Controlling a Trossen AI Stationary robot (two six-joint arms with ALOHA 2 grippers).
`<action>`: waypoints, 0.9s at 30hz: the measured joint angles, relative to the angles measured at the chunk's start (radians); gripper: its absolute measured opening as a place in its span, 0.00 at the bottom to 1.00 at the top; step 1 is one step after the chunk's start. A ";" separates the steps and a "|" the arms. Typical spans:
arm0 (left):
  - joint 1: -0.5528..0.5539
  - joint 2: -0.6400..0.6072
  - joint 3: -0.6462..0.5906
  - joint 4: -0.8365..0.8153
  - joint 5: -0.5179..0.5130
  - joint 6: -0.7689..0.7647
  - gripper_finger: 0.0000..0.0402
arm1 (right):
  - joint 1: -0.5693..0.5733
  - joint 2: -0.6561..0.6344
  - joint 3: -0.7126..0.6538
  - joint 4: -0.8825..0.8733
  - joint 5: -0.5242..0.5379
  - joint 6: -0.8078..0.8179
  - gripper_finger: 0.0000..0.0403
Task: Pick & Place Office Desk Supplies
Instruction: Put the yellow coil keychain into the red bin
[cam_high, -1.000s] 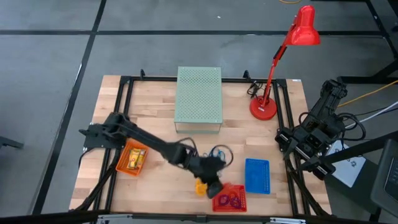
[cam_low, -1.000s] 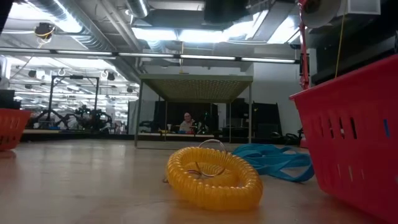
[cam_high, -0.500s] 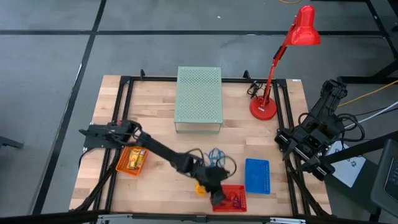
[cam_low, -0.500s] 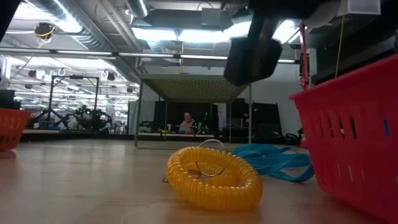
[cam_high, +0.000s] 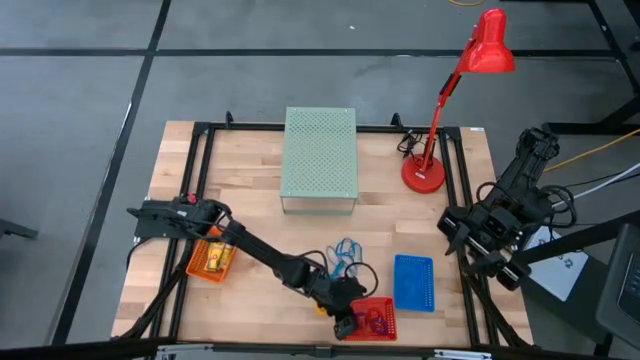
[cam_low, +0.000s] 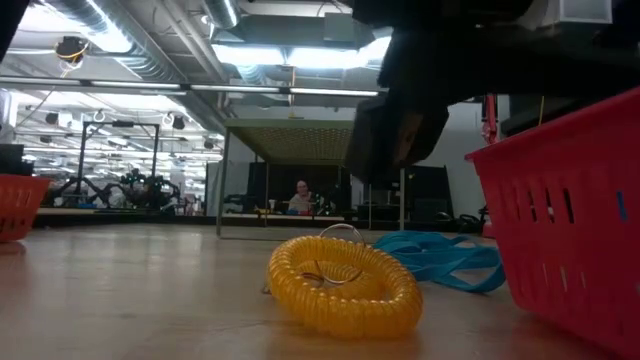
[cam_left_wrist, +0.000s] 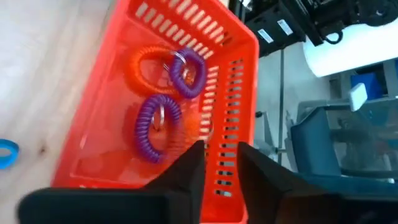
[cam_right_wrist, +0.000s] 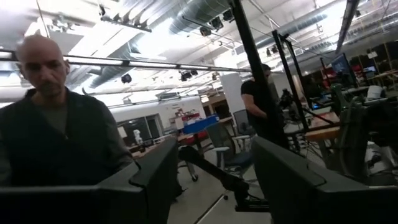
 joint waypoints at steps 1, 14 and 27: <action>0.004 0.000 0.000 0.015 -0.002 0.000 0.27 | 0.000 0.001 0.000 0.011 -0.006 -0.001 0.51; 0.020 -0.008 0.000 0.507 -0.180 0.034 0.40 | 0.000 -0.027 0.000 0.069 -0.140 -0.034 0.51; 0.049 -0.030 0.000 0.618 -0.295 0.236 0.35 | 0.000 -0.102 0.000 -0.079 -0.369 -0.061 0.51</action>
